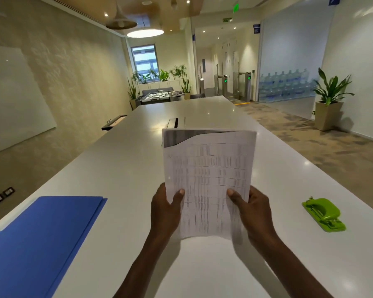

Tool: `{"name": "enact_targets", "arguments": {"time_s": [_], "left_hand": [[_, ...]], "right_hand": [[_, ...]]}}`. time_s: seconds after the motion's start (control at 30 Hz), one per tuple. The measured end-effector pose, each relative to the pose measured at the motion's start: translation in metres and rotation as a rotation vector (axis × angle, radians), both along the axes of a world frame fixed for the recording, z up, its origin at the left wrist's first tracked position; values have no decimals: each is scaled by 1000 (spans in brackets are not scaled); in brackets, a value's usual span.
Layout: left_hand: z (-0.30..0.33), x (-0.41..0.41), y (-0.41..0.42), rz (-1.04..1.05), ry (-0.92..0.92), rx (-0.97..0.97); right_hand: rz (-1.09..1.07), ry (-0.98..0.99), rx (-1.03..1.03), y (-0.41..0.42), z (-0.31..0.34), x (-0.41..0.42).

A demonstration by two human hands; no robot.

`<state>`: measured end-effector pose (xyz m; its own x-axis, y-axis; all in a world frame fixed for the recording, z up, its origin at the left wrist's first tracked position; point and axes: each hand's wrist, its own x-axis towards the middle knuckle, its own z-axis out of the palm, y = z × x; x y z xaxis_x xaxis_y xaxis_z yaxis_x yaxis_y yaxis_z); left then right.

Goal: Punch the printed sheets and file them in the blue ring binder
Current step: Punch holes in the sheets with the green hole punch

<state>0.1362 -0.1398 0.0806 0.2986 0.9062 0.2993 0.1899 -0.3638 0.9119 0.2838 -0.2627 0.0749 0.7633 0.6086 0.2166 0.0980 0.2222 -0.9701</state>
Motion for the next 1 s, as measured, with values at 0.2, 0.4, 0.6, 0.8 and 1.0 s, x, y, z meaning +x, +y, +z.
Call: {"name": "enact_targets", "arguments": {"time_s": [0.2, 0.4, 0.6, 0.8, 1.0], "left_hand": [[-14, -3, -6, 18, 0, 7], [-31, -6, -10, -7, 54, -8], [-22, -16, 0, -30, 132, -51], [-32, -46, 6, -86, 229, -272], [-40, -70, 19, -57, 289, -440]], "right_hand": [[25, -34, -20, -3, -13, -6], [33, -4, -58, -4, -30, -12], [49, -116, -202, 1, -23, -5], [176, -42, -384, -3, -41, -11], [184, 18, -476, 0, -61, -24]]}}
